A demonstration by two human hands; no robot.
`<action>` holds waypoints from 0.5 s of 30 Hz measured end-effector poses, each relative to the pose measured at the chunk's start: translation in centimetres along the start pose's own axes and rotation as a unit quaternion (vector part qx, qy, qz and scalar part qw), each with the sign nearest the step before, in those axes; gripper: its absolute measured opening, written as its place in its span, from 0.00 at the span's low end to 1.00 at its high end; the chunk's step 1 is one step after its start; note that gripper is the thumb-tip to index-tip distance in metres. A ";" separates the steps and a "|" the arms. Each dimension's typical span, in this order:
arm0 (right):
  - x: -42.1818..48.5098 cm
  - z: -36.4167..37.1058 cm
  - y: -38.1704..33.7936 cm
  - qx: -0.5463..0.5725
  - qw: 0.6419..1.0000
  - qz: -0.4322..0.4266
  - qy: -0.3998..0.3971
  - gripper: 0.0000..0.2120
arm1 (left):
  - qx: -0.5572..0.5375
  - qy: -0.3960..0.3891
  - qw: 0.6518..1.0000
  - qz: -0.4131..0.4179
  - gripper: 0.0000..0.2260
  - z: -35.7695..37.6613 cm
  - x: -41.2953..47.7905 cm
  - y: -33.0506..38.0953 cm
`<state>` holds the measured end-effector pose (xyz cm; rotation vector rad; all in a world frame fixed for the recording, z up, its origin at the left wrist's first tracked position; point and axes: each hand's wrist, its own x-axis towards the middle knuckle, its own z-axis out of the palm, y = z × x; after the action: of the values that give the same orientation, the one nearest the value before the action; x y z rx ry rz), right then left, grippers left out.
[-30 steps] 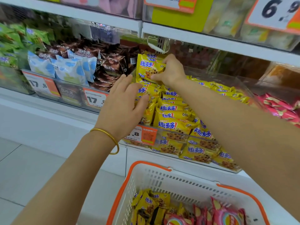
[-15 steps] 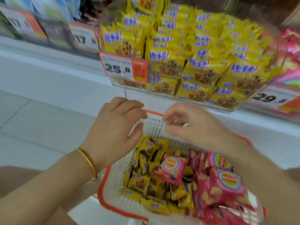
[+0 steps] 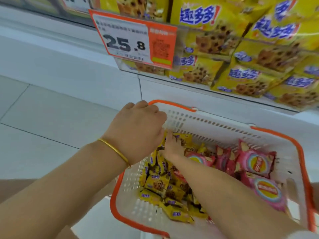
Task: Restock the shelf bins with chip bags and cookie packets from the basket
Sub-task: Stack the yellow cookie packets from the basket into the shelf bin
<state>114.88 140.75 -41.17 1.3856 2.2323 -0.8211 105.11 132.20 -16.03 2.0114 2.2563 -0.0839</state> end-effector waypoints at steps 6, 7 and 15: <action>0.1 -0.2 0.3 -0.094 0.988 -0.011 0.122 0.23 | 0.017 -0.048 0.999 -0.005 0.15 0.2 1.2 -0.8; -0.8 -1.1 0.4 -0.051 0.992 -0.042 0.106 0.23 | 0.009 -0.062 0.998 -0.012 0.15 0.2 1.2 -0.7; -12.4 -11.2 -0.1 0.193 0.943 -0.254 0.099 0.15 | -0.210 -0.176 0.957 -0.097 0.20 0.3 1.5 1.2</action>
<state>119.97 139.76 -25.28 1.0822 2.7504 -1.4096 106.13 133.76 -16.49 1.4312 2.0276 0.0188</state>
